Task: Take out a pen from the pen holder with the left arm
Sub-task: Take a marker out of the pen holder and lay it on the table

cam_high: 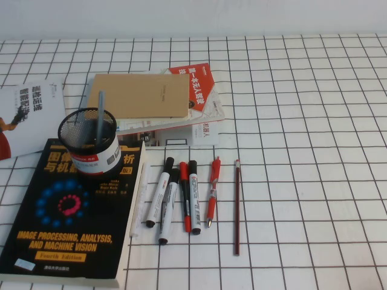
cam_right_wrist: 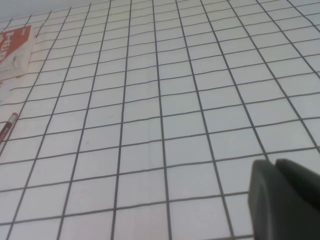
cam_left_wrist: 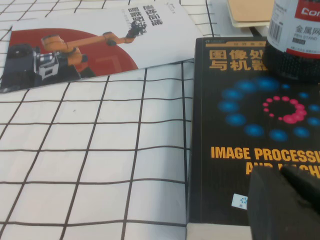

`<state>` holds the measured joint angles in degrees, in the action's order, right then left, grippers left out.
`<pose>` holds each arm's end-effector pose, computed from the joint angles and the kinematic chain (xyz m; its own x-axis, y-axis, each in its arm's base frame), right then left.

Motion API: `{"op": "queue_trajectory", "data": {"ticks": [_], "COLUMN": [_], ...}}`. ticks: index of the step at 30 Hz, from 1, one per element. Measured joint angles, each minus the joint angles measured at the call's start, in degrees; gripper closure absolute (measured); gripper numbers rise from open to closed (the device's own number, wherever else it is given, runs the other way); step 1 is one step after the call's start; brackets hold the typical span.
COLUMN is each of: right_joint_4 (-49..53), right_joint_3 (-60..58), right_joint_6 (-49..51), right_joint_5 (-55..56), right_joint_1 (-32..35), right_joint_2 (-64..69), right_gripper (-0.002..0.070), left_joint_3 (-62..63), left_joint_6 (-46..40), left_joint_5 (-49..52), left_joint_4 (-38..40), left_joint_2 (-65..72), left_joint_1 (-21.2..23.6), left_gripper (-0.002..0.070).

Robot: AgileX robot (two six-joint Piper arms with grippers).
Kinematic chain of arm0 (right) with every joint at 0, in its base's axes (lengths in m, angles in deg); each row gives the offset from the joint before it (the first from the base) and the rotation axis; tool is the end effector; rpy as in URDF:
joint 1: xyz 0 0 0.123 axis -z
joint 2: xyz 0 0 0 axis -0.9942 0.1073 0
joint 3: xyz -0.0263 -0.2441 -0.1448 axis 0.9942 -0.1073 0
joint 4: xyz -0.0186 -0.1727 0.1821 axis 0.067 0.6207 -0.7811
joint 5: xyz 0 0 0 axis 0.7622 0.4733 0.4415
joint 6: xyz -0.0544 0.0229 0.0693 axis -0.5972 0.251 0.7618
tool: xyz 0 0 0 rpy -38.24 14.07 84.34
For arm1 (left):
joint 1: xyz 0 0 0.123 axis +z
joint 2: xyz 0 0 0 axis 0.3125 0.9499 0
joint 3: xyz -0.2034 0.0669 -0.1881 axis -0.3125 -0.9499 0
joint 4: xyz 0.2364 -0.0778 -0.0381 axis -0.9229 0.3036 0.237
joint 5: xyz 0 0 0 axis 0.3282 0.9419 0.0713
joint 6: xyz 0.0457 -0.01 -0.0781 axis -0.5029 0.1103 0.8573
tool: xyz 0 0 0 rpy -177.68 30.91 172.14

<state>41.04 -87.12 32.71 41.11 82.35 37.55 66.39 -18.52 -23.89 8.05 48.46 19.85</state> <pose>0.0530 0.0035 0.1716 -0.2838 0.1909 -0.9397 0.0075 0.9804 0.1970 0.0526 -0.0008 0.1716 -0.2980 0.0458 -0.9535 0.0111 0.9989 0.0445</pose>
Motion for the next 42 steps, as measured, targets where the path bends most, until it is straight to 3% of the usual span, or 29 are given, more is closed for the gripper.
{"op": "queue_trajectory", "data": {"ticks": [33,42], "right_joint_4": [0.00,0.00], "right_joint_3": [0.00,0.00], "right_joint_6": [0.00,0.00], "right_joint_5": [0.00,0.00], "right_joint_1": [0.00,0.00], "right_joint_2": [0.00,0.00], "right_gripper": [0.0693,0.0693], "left_joint_3": [0.00,-0.02], "left_joint_6": [0.00,0.00], "left_joint_5": [-0.11,-1.34], "left_joint_4": [0.00,5.27], "left_joint_2": [0.00,0.00], "left_joint_1": [0.00,0.00], "left_gripper": [0.0674,0.0674]}}
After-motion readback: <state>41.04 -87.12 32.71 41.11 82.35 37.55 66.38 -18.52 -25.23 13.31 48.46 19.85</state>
